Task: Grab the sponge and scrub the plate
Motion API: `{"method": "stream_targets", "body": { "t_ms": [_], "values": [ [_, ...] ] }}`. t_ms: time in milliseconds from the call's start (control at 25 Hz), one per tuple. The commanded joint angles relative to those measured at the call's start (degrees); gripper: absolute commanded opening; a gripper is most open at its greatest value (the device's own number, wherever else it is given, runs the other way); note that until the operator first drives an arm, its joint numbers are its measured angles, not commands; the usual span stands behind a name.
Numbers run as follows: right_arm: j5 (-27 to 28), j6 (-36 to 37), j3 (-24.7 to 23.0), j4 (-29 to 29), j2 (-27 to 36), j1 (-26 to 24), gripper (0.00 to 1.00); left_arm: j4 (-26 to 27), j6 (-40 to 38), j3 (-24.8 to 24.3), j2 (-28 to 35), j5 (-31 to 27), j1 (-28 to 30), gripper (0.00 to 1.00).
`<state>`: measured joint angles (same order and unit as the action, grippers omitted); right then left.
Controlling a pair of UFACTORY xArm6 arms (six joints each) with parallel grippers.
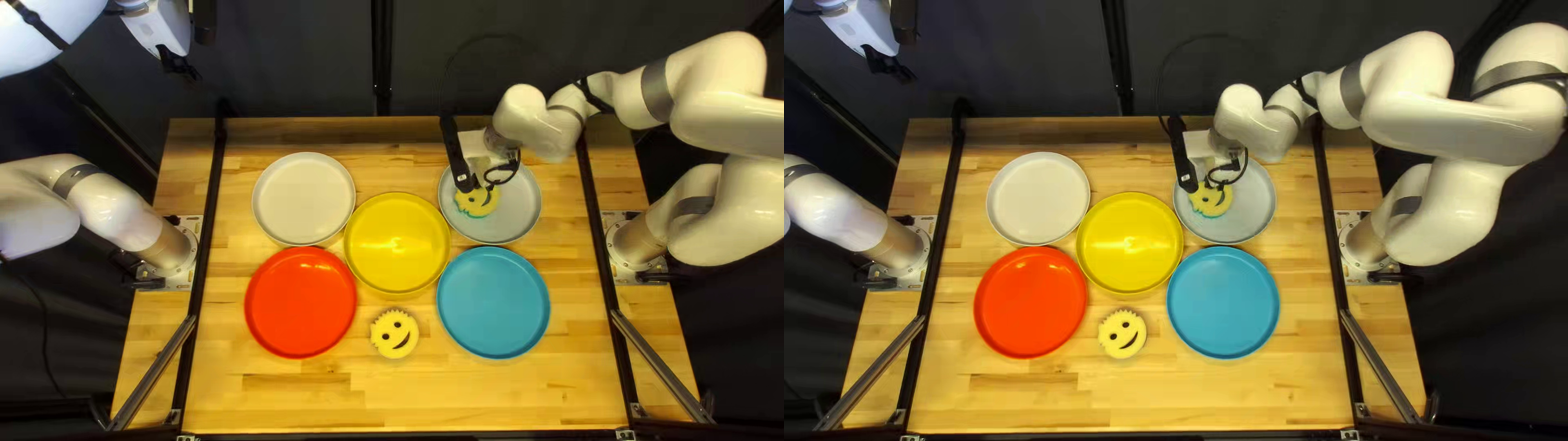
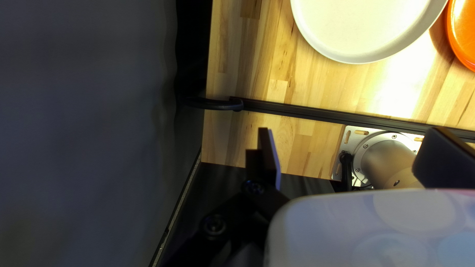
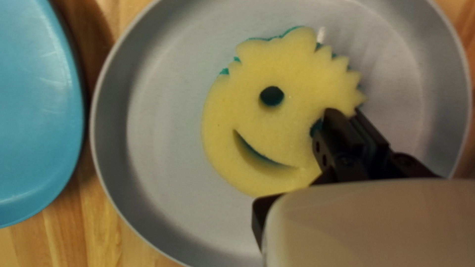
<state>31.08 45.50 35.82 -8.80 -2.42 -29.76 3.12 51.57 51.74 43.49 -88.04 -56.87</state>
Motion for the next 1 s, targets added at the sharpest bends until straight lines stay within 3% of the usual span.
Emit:
{"method": "stream_targets", "body": {
  "t_ms": [40, 400, 640, 1000],
  "values": [
    [1.7, 1.2, 1.7, 0.2, -0.6, -2.2, 0.0, 0.0, 0.0, 0.0, 0.0, 0.0, 0.0, 1.0],
    [1.0, -2.8, -0.4, -0.3, 0.9, 3.2, 0.0, 0.0, 0.0, 0.0, 0.0, 0.0, 0.0, 1.0],
    [5.5, -6.1, 0.4, -0.8, 2.6, 8.3, 0.0, 0.0, 0.0, 0.0, 0.0, 0.0, 0.0, 1.0],
    [10.0, -8.5, -0.4, -0.6, 8.6, 11.1, 0.0, 0.0, 0.0, 0.0, 0.0, 0.0, 0.0, 1.0]
  ]
}}
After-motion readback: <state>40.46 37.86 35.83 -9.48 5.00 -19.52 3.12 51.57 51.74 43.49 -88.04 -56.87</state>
